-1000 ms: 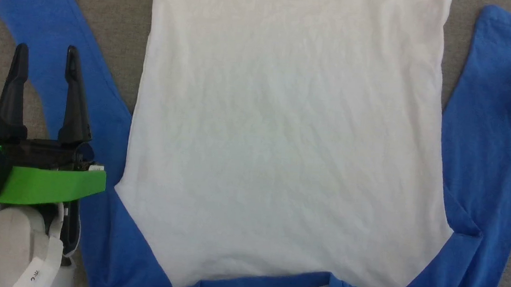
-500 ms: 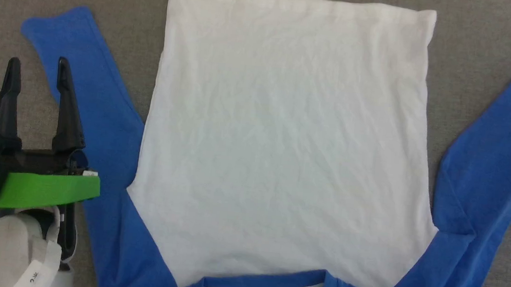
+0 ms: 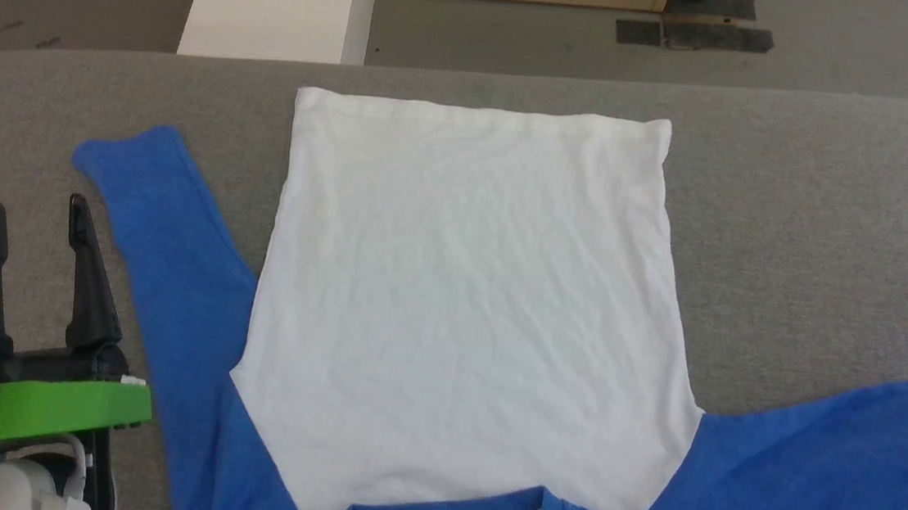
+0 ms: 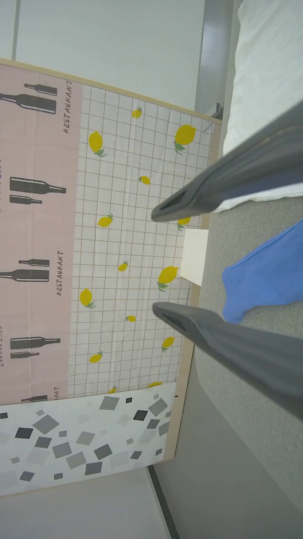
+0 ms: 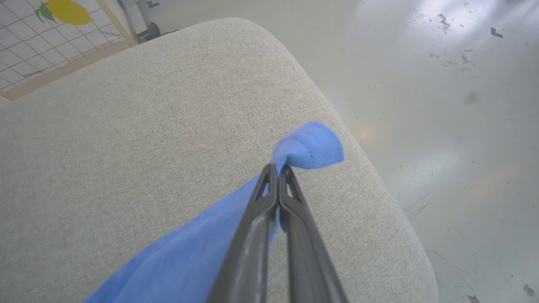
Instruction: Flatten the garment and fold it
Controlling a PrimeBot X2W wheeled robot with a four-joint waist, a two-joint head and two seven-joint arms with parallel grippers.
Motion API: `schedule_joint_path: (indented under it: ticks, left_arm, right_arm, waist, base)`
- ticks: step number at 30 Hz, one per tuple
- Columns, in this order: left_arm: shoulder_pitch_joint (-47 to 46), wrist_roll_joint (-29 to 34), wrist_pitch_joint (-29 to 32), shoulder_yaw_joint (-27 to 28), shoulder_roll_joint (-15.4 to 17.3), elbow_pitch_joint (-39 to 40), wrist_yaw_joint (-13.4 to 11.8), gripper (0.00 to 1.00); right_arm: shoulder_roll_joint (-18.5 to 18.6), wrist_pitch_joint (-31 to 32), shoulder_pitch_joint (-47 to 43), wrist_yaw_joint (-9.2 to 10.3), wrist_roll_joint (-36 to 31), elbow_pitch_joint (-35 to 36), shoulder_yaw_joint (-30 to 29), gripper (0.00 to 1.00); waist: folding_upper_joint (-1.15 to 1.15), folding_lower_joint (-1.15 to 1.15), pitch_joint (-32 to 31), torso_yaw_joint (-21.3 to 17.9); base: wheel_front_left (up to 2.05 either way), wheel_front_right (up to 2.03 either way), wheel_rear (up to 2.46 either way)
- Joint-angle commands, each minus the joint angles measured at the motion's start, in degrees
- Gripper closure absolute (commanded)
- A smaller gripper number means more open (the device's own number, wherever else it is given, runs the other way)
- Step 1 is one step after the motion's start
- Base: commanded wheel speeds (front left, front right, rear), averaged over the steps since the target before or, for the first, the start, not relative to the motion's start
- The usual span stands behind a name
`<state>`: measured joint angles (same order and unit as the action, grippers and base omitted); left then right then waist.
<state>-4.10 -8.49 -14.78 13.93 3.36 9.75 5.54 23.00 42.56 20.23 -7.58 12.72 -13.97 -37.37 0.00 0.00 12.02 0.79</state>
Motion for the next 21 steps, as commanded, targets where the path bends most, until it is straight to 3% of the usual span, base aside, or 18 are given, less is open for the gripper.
schedule_joint_path:
  ticks: [1, 8, 12, 17, 21]
  left_arm:
    - [0.83, -0.01, -0.21, 0.25, -0.32, 0.19, -0.33, 0.00]
    - [3.08, -0.42, -0.21, 0.37, -0.44, 0.45, -1.30, 0.00]
    - [4.13, -0.62, -0.21, 0.11, -0.46, 0.46, -1.80, 0.00]
    - [5.16, -0.71, -0.22, -0.43, -0.47, 0.61, -2.38, 0.00]
    - [5.19, -0.68, -0.22, -1.26, -0.47, 0.52, -2.43, 0.00]
  right_arm:
    - [-0.25, -0.42, -1.10, 0.09, 0.81, 0.72, 0.33, 1.00]
    - [-1.27, 1.67, -4.78, 0.09, 1.58, 10.14, 3.37, 1.00]
    - [-0.19, 4.19, -6.05, 0.09, 4.79, 18.51, 8.51, 1.00]
    - [-1.80, 8.92, -5.28, 0.09, 10.81, 28.85, 18.23, 1.00]
    - [-4.25, 10.08, -3.52, 0.09, 11.96, 31.79, 28.27, 1.00]
  waist:
    - [0.00, 0.00, -3.22, -1.80]
    - [0.00, 0.00, -6.74, -1.91]
    - [0.00, 0.00, -8.43, -1.72]
    - [0.00, 0.00, -9.57, -1.37]
    - [0.00, 0.00, -9.33, -0.84]
  base:
    - [0.00, 0.00, 0.00]
    - [0.00, 0.00, 0.00]
    - [0.00, 0.00, 0.00]
    - [0.00, 0.00, 0.00]
    - [0.00, 0.00, 0.00]
